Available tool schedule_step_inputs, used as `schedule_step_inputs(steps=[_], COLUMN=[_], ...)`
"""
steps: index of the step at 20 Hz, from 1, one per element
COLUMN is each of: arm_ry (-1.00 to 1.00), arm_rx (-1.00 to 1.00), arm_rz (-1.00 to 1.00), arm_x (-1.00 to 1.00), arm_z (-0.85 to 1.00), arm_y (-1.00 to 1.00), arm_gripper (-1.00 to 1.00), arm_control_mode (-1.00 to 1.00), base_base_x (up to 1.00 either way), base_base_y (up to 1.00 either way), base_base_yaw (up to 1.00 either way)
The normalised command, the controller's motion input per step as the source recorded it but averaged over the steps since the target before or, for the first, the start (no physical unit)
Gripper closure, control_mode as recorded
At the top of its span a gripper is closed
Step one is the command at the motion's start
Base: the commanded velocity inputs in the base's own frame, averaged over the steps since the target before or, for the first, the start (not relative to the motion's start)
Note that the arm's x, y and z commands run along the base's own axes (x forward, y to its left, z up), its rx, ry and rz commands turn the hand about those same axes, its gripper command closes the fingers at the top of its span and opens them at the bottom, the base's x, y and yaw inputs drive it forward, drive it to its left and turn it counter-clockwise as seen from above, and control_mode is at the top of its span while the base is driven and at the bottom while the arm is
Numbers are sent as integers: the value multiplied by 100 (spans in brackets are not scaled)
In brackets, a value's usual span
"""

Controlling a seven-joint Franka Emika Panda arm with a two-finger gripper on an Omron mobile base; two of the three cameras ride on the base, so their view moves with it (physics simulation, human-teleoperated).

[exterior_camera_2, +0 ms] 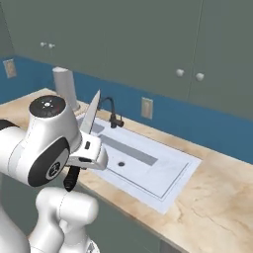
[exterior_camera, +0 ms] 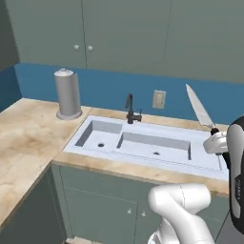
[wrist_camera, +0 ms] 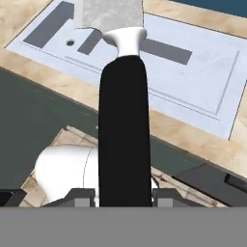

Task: Move the cutting board and knife to the sink. Then move spray from the cabinet to the counter.

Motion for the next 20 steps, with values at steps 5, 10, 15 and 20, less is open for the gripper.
schedule_step_inputs(steps=[5,10,15,20], arm_ry=[0,0,0,0], arm_rx=[0,0,0,0], arm_rz=[0,0,0,0], arm_x=[0,0,0,0], arm_z=[0,0,0,0], arm_y=[0,0,0,0], arm_gripper=[100,100,100,100], arm_control_mode=[100,100,100,100], base_base_x=[32,18,8,16], base_base_y=[54,72,82,53], base_base_yaw=[-33,-24,-20,-20])
